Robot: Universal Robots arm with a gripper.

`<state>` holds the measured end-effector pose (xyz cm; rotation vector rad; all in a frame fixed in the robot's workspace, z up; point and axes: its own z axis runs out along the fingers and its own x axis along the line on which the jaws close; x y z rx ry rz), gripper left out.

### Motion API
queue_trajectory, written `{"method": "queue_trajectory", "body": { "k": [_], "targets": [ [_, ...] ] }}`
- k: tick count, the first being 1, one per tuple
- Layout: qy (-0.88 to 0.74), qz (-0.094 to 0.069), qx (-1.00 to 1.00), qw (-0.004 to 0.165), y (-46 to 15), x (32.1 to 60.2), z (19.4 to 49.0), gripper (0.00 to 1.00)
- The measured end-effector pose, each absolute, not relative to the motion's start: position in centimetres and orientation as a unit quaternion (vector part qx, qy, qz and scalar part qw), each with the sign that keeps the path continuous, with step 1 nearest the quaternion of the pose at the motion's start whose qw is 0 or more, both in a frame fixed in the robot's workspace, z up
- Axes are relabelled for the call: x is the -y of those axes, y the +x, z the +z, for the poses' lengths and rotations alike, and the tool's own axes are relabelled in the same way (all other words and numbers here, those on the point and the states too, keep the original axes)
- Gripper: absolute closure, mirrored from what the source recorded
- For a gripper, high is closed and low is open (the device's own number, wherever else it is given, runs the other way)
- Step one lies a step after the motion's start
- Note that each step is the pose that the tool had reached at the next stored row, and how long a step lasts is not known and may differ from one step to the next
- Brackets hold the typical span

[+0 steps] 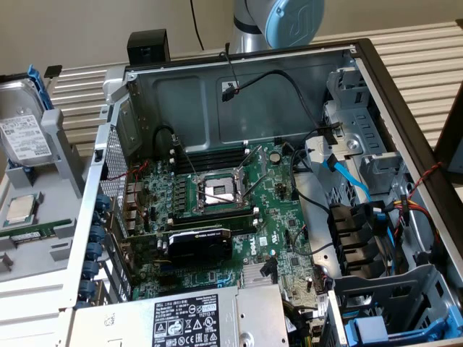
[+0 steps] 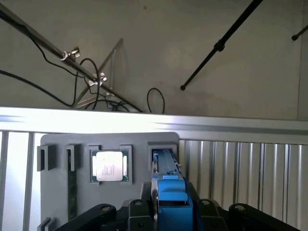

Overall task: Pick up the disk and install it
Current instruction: 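Pick up the disk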

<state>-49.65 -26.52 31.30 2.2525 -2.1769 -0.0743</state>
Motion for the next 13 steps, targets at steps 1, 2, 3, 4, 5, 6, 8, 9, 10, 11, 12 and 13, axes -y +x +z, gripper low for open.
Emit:
{"method": "queue_trajectory", "body": {
  "k": [1,2,3,4,5,6,8,9,10,11,12,13],
  "targets": [
    [0.719,-0.024,0.695,0.004,-49.7,26.5,31.7,0.63],
    [0.719,-0.024,0.695,0.004,-49.7,26.5,32.0,0.63],
    [0.719,-0.023,0.695,0.004,-49.7,26.5,32.4,0.63],
    [0.719,-0.023,0.695,0.004,-49.7,26.5,32.7,0.63],
    [0.719,-0.023,0.695,0.004,-49.7,26.5,33.0,0.63],
    [0.719,-0.023,0.695,0.004,-49.7,26.5,33.3,0.63],
    [0.719,-0.022,0.695,0.003,-49.7,26.5,34.1,0.63],
    [0.719,-0.022,0.695,0.003,-49.7,26.5,34.4,0.63],
    [0.719,-0.021,0.695,0.003,-49.7,26.5,34.8,0.63],
    [0.719,-0.021,0.695,0.002,-49.7,26.5,35.2,0.63],
    [0.719,-0.021,0.695,0.002,-49.7,26.5,35.7,0.63],
    [0.719,-0.021,0.695,0.002,-49.7,26.4,36.1,0.63]
  ]
}}
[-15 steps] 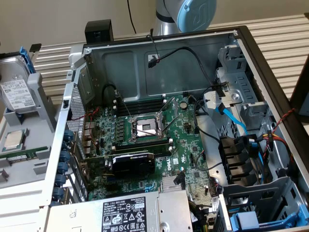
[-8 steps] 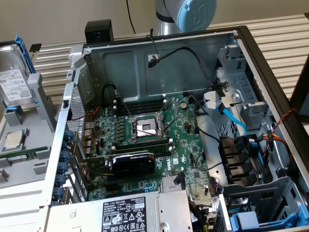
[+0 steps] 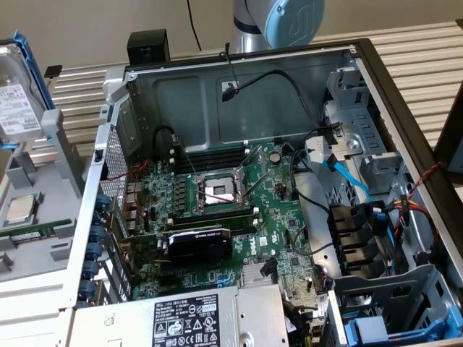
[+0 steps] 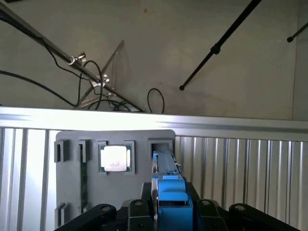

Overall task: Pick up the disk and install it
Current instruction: 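Pick up the disk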

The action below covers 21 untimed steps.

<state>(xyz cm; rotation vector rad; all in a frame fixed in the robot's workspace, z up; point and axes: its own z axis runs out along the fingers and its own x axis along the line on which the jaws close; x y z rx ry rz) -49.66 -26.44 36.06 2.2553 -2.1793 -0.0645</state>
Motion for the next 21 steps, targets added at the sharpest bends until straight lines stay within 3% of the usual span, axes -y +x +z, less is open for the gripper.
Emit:
{"method": "queue_trajectory", "body": {
  "k": [21],
  "targets": [
    [0.719,-0.015,0.695,-0.001,-47.7,25.1,43.9,0.63]
  ]
}}
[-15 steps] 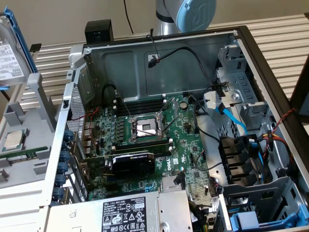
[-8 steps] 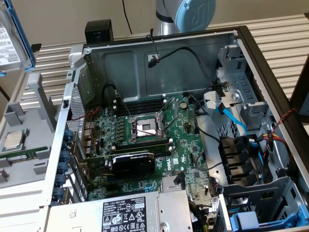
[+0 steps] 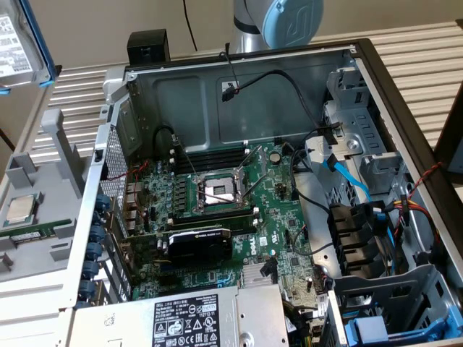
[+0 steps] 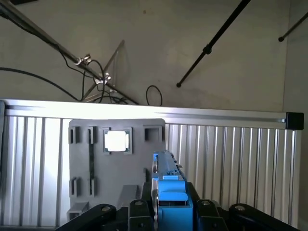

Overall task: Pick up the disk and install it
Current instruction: 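Pick up the disk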

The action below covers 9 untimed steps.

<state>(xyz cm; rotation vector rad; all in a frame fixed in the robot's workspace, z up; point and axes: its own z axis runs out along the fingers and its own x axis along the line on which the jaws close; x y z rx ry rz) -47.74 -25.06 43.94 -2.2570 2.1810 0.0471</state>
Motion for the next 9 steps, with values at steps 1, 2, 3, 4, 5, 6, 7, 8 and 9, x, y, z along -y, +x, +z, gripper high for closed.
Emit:
{"method": "queue_trajectory", "body": {
  "k": [1,2,3,4,5,6,7,8,9],
  "targets": [
    [-0.719,0.015,-0.695,0.001,-47.5,25.1,44.2,0.63],
    [-0.719,0.015,-0.695,0.001,-47.2,25.1,44.5,0.63],
    [-0.719,0.015,-0.695,0.001,-46.9,25.1,44.8,0.63],
    [-0.719,0.015,-0.695,0.001,-46.6,25.0,45.0,0.63],
    [-0.719,0.015,-0.695,0.001,-46.4,25.0,45.3,0.63],
    [-0.719,0.015,-0.695,0.001,-46.1,25.0,45.6,0.63],
    [-0.719,0.015,-0.695,0.001,-45.8,25.0,45.8,0.63],
    [-0.719,0.015,-0.695,0.001,-45.5,25.0,46.0,0.63],
    [-0.719,0.015,-0.695,0.001,-45.2,25.0,46.3,0.63]
  ]
}}
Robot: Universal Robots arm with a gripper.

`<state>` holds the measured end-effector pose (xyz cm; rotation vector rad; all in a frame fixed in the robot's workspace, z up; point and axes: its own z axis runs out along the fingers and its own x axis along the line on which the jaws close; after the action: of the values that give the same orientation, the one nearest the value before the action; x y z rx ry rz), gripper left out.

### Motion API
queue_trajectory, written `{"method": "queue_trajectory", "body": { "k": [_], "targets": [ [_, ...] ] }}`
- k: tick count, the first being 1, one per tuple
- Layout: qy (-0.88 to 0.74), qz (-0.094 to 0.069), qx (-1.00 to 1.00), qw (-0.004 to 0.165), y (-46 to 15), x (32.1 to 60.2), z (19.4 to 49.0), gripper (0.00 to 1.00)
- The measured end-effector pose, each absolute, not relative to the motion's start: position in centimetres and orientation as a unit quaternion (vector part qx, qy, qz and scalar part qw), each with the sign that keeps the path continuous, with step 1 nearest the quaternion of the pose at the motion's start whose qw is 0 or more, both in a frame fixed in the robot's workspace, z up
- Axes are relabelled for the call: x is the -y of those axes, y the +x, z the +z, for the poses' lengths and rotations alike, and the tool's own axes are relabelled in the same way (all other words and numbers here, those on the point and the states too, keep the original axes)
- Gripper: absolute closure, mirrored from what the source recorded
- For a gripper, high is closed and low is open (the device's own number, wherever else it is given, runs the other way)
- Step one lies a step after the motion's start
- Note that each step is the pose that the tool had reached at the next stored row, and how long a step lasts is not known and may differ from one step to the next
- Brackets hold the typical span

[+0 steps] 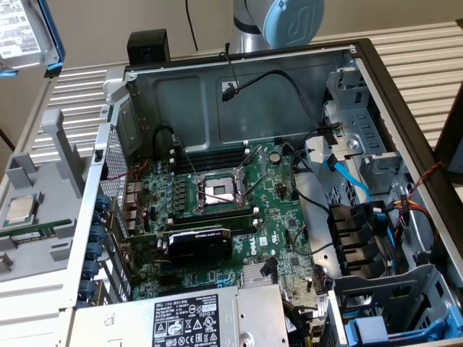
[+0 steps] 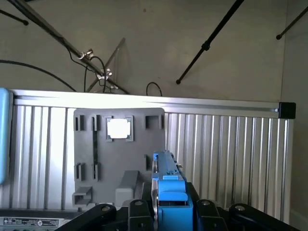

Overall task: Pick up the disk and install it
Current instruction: 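Pick up the disk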

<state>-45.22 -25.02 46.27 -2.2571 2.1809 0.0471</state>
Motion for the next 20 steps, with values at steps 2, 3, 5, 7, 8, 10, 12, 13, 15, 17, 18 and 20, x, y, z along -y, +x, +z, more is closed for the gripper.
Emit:
{"method": "queue_trajectory", "body": {
  "k": [2,3,5,7,8,10,12,13,15,17,18,20],
  "targets": [
    [-0.719,0.015,-0.695,0.001,-44.5,25.0,46.7,0.63],
    [-0.719,0.015,-0.695,0.001,-44.2,25.0,46.8,0.63],
    [-0.719,0.015,-0.695,0.001,-43.4,25.0,47.1,0.63],
    [-0.719,0.015,-0.695,0.001,-42.5,25.0,47.3,0.63],
    [-0.719,0.015,-0.695,0.001,-42.0,25.0,47.5,0.63],
    [-0.719,0.015,-0.695,0.001,-41.1,25.0,47.7,0.63],
    [-0.719,0.015,-0.695,0.001,-40.3,25.0,47.9,0.63],
    [-0.719,0.015,-0.695,0.001,-39.8,25.0,48.0,0.63],
    [-0.719,0.015,-0.695,0.001,-38.9,25.0,48.3,0.63],
    [-0.719,0.015,-0.695,0.001,-37.5,25.0,48.5,0.63],
    [-0.719,0.015,-0.695,0.001,-37.1,25.0,48.6,0.63],
    [-0.719,0.015,-0.695,0.001,-36.2,25.0,48.7,0.63]
  ]
}}
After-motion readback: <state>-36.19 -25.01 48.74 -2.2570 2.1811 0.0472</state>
